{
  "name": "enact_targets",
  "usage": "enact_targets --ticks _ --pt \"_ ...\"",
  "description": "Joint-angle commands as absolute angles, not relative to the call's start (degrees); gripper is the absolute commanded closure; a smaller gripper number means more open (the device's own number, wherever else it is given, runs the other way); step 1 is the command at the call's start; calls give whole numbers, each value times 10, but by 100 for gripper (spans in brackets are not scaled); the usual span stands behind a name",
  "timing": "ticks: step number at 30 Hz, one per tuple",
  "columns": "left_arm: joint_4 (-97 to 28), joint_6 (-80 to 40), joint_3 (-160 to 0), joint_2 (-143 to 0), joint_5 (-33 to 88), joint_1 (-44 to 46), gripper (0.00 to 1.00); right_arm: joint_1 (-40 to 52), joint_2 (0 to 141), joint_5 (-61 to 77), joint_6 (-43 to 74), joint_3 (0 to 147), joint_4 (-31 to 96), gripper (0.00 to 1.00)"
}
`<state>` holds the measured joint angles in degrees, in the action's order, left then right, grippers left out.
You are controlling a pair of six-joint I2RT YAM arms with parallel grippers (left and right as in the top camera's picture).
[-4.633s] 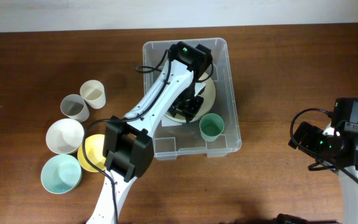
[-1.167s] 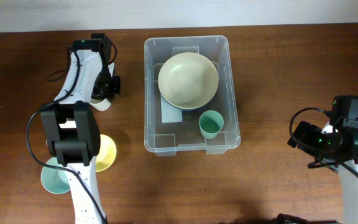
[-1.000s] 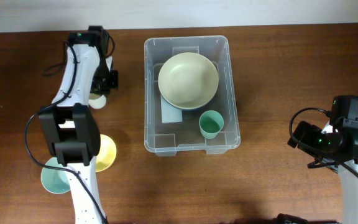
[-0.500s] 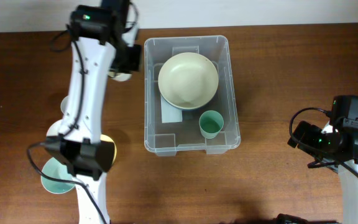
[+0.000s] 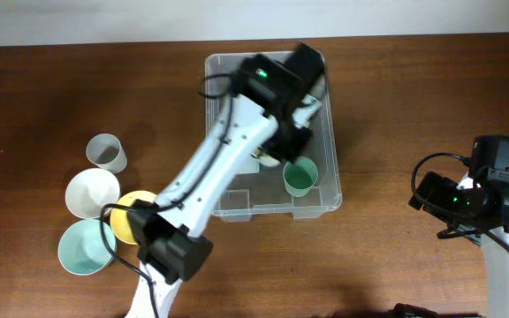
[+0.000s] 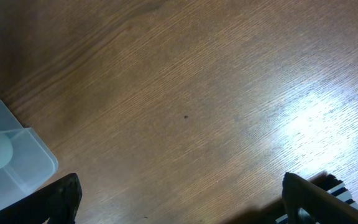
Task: Pack container
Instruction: 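Carry the white cup into the bin and drop it into the green cup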
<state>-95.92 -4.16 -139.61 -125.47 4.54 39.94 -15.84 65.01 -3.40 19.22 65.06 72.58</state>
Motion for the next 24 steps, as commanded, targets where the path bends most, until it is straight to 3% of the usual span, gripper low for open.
enact_targets --ticks 1,22,23,24 --pt "-936 -43 -1358 -1249 52 434 100 -161 650 -32 189 661 726 1" --pt "-813 -30 -1274 -1249 63 455 99 -161 650 -30 189 661 726 1" --pt "-813 -30 -1274 -1249 63 455 98 -161 650 -30 189 661 726 1" --pt "-814 -30 -1274 -1249 63 455 91 -161 650 -30 189 661 726 1"
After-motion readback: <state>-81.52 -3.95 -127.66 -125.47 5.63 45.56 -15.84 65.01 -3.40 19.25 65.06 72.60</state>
